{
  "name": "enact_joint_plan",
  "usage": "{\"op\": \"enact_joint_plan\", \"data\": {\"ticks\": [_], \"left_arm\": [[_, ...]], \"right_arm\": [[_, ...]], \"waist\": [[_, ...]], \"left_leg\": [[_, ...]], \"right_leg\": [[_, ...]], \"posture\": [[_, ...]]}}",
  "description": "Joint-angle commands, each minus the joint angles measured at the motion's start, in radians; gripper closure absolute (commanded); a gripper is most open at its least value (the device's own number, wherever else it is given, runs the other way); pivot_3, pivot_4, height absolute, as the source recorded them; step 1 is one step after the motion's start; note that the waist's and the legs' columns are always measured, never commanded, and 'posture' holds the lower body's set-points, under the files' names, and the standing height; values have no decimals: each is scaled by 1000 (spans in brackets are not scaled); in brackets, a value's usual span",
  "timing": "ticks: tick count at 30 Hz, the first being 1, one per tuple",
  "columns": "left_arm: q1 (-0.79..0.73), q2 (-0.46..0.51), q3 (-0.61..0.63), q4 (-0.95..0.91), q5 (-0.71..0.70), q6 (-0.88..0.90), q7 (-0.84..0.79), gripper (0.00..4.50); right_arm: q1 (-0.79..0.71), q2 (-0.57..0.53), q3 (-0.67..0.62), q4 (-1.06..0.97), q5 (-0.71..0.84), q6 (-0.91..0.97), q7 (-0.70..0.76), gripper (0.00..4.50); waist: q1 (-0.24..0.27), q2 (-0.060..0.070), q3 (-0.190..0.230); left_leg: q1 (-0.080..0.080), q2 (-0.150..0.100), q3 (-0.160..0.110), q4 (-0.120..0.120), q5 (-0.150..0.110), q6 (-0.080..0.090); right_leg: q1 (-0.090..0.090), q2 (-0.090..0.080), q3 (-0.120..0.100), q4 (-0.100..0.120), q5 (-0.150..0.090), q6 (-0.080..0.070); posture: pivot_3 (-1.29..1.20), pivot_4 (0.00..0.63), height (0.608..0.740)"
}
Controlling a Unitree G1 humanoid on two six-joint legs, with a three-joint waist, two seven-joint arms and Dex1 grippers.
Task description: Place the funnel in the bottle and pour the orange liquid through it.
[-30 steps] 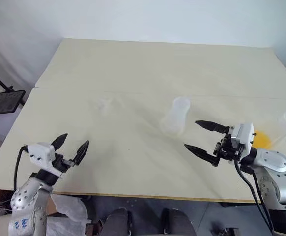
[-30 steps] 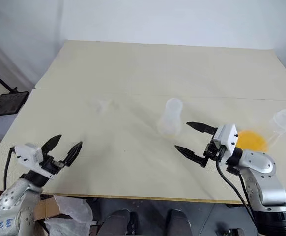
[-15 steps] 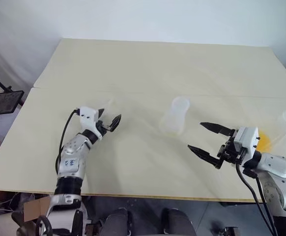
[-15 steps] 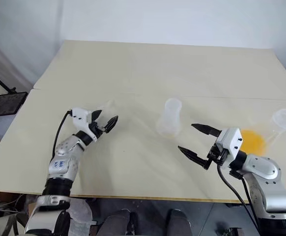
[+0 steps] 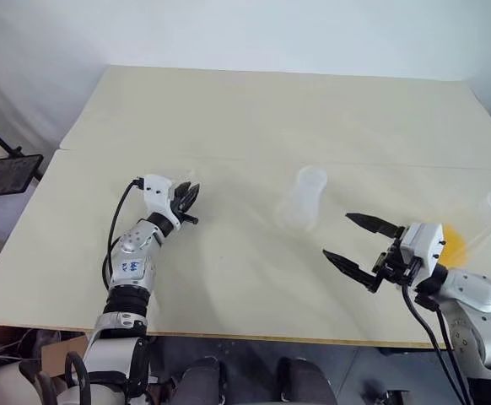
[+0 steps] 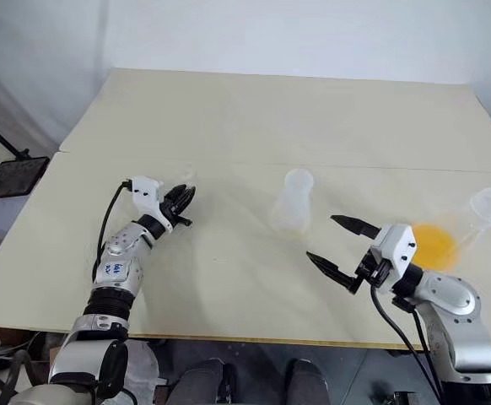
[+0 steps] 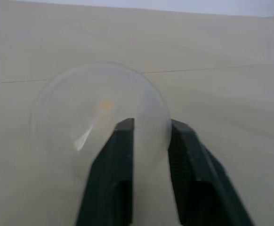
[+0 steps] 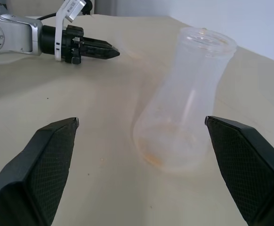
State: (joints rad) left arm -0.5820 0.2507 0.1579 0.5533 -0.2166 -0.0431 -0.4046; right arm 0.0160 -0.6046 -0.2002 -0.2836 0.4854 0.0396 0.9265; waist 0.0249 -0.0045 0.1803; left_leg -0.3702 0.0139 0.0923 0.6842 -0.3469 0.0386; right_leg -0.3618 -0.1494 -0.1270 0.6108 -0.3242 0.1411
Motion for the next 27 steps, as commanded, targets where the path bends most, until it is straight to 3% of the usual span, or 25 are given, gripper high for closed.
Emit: {"op": "enact_joint_plan", "data": {"ticks": [1,5,9,11,15,19,22,27], "left_arm": [[14,7,11,-60,-29,-27,-42,4443],[36,22,8,-140,-75,-47,-154,4443],[32,103,-32,-221,-105,-16,-346,4443],[-29,190,-81,-239,-81,-25,-482,4443],[-201,249,-134,-213,-86,-23,-626,4443],[-425,231,-223,-110,-22,-97,-751,4443],[-528,227,-310,-32,86,-258,-811,4443],[-645,153,-357,71,149,-370,-791,4443]], "right_arm": [[8,2,-14,-49,6,-23,-8,0],[16,-5,-37,-69,14,-23,-15,0],[33,-10,-93,-124,53,1,-49,0],[64,2,-140,-160,73,12,-87,0],[135,23,-189,-192,71,8,-128,0],[187,63,-232,-214,75,-8,-185,0],[196,86,-252,-233,79,-20,-219,0],[244,112,-271,-264,70,-39,-240,0]], "waist": [[1,0,0],[0,0,0],[-1,0,0],[0,0,0],[7,0,0],[12,0,0],[7,0,0],[0,0,0]], "left_leg": [[0,0,0,0,0,0],[0,0,0,0,0,0],[-1,0,0,0,0,0],[-1,0,0,0,0,-1],[-1,0,0,0,1,-1],[-2,-3,0,0,0,0],[-1,-6,1,0,1,0],[-1,-4,2,-1,1,0]], "right_leg": [[0,0,0,0,0,0],[0,0,0,0,0,0],[-1,0,0,0,0,0],[-1,0,0,0,0,0],[-1,1,0,0,0,0],[0,1,0,-1,1,1],[0,2,0,-2,1,2],[-2,3,1,-2,1,1]], "posture": [[0,150,740],[0,150,740],[0,150,740],[0,150,740],[0,150,740],[0,150,740],[0,150,740],[0,150,740]]}}
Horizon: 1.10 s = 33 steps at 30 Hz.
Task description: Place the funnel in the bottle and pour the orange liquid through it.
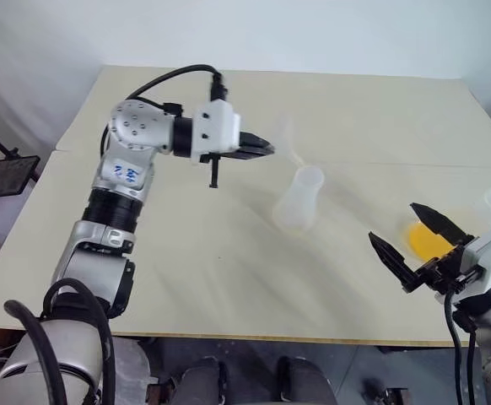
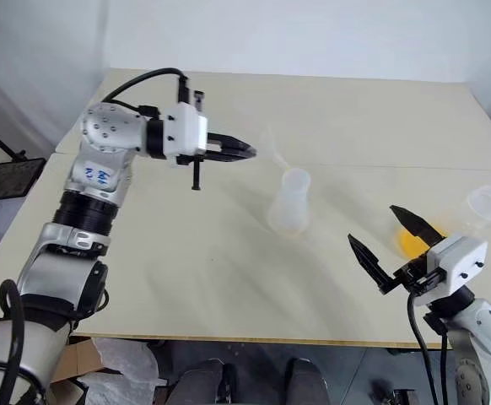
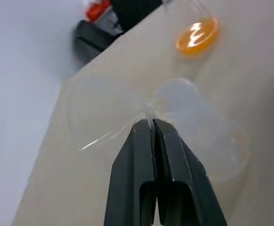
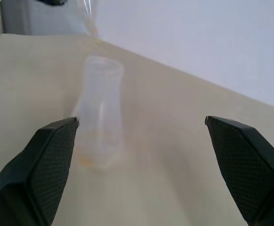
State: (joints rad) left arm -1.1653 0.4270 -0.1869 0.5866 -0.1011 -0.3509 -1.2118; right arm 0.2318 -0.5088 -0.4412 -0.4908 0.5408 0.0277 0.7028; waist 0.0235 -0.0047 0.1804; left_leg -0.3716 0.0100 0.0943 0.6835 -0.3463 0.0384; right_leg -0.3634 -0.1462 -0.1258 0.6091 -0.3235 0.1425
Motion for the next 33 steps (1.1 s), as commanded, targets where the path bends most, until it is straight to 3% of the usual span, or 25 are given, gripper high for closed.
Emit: {"op": "enact_joint_plan", "data": {"ticks": [1,16,19,25,33], "left_arm": [[-82,-35,-26,63,56,-87,24,4443],[-153,-64,-113,191,144,-249,-64,4443],[-161,-84,-110,201,129,-249,-73,3912],[-131,-126,-27,169,-2,-111,-100,2416],[97,-76,140,54,-172,133,-51,236]], "right_arm": [[44,24,-34,-63,13,-33,-20,0],[79,55,-10,-76,-1,-54,-51,0],[60,56,5,-67,-5,-52,-55,0],[42,59,12,-46,-16,-57,-54,0],[53,74,-56,-2,-9,-94,-91,0]], "waist": [[1,0,0],[2,0,0],[3,0,0],[3,0,0],[-2,0,0]], "left_leg": [[0,0,0,0,0,0],[-4,0,3,0,0,1],[-4,0,3,1,0,1],[-5,1,3,1,1,1],[-4,3,4,1,1,1]], "right_leg": [[0,0,0,0,0,0],[-7,0,4,3,0,0],[-7,0,4,3,0,0],[-8,0,4,3,0,0],[-11,0,6,9,0,0]], "posture": [[0,150,740],[0,150,740],[0,150,740],[0,150,740],[0,150,740]]}}
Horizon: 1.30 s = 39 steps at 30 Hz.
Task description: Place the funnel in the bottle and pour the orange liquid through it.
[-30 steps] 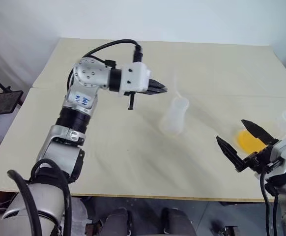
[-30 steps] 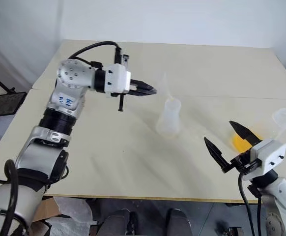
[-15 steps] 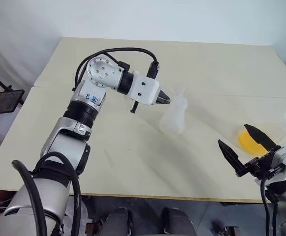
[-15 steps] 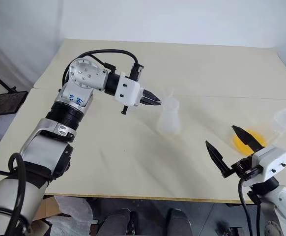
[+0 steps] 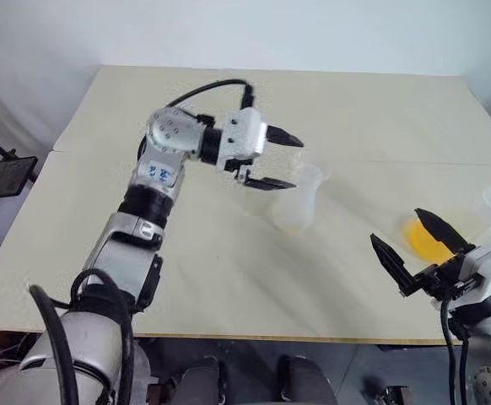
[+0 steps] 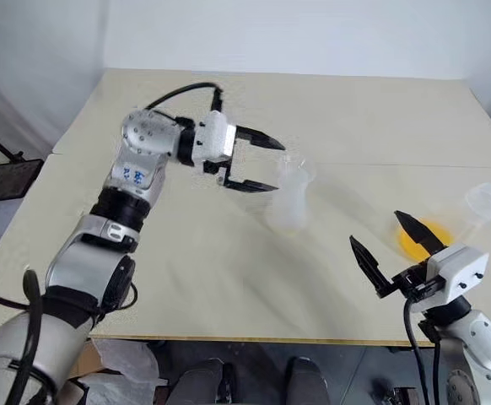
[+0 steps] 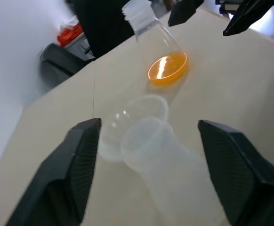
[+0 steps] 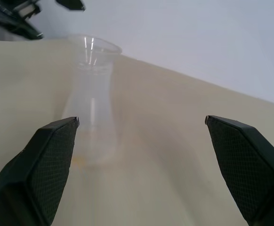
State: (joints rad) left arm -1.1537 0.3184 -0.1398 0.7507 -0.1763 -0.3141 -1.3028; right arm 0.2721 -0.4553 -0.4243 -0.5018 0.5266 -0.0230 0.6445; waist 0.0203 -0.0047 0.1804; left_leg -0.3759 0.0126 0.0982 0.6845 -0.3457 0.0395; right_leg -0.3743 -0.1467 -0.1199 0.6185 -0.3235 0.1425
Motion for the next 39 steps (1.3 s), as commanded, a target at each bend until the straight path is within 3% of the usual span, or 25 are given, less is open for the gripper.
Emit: {"op": "enact_joint_plan", "data": {"ticks": [1,11,18,27,39], "left_arm": [[136,46,122,-155,-126,133,55,17],[437,171,231,-423,-199,334,144,17],[599,186,217,-591,-252,440,137,17],[686,190,217,-702,-306,540,145,17],[729,182,220,-798,-339,588,182,17]], "right_arm": [[20,30,-98,18,3,-59,-46,0],[174,156,-318,111,45,-175,-113,0],[229,227,-342,140,20,-218,-172,0],[54,40,-307,178,51,60,-286,0],[-241,-176,-276,414,55,273,-269,0]], "waist": [[1,0,0],[6,0,0],[-2,2,-1],[-16,3,-2],[-19,3,-2]], "left_leg": [[0,1,0,0,0,0],[0,0,-3,1,0,0],[3,1,0,0,0,0],[5,2,3,0,0,0],[5,2,4,0,0,0]], "right_leg": [[0,-1,0,1,0,0],[2,-3,0,2,0,0],[1,-2,4,3,0,-1],[0,-2,9,4,-1,-1],[1,-2,9,4,-1,-1]], "posture": [[0,150,740],[0,150,740],[0,150,740],[0,150,740],[0,150,740]]}}
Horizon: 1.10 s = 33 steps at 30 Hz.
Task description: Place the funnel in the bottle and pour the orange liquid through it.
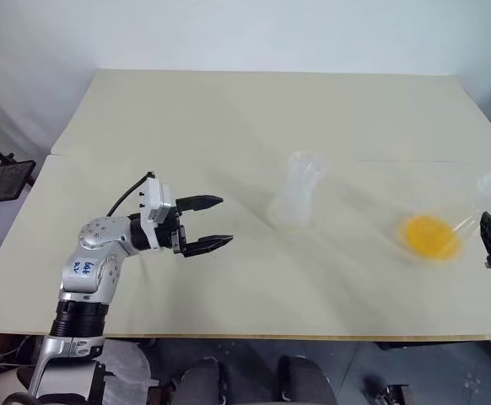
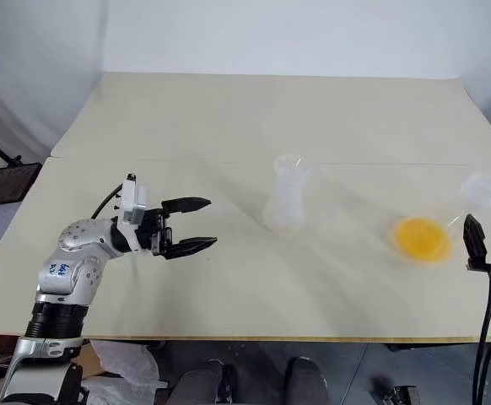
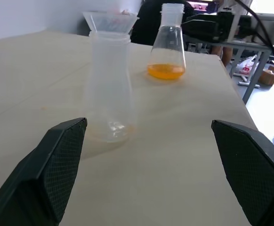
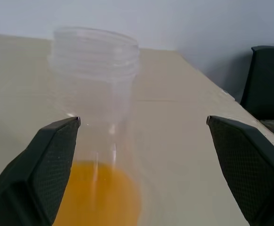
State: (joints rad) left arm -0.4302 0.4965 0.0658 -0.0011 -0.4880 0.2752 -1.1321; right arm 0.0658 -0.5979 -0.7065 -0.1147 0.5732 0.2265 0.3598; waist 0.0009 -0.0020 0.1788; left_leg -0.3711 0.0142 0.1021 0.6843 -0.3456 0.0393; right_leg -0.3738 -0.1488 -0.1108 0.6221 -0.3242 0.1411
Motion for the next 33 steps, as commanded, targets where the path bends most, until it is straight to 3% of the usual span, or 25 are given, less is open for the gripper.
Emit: {"op": "enact_joint_plan", "data": {"ticks": [1,7,16,32,33], "left_arm": [[6,4,15,-48,-26,-2,15,17],[9,8,20,-56,-27,-6,27,17],[11,7,20,-59,-21,-17,35,17],[11,-11,2,-52,-12,-52,39,17],[10,-12,1,-52,-12,-54,40,0]], "right_arm": [[-58,-41,13,45,9,31,25,0],[-151,-68,39,93,17,80,63,0],[-125,-41,33,39,32,104,76,0],[-237,-50,51,87,56,154,78,0],[-240,-49,52,89,55,151,79,176]], "waist": [[0,0,0],[1,0,0],[1,0,0],[0,0,0],[-1,0,0]], "left_leg": [[0,0,0,0,0,0],[0,0,0,0,0,0],[0,0,0,0,0,0],[-1,0,1,0,0,0],[-1,0,1,0,0,0]], "right_leg": [[0,0,0,0,0,0],[0,0,0,0,0,0],[0,0,0,0,0,0],[0,0,0,-1,0,0],[0,0,0,-1,0,0]], "posture": [[0,150,740],[0,150,740],[0,150,740],[0,150,740],[0,150,740]]}}
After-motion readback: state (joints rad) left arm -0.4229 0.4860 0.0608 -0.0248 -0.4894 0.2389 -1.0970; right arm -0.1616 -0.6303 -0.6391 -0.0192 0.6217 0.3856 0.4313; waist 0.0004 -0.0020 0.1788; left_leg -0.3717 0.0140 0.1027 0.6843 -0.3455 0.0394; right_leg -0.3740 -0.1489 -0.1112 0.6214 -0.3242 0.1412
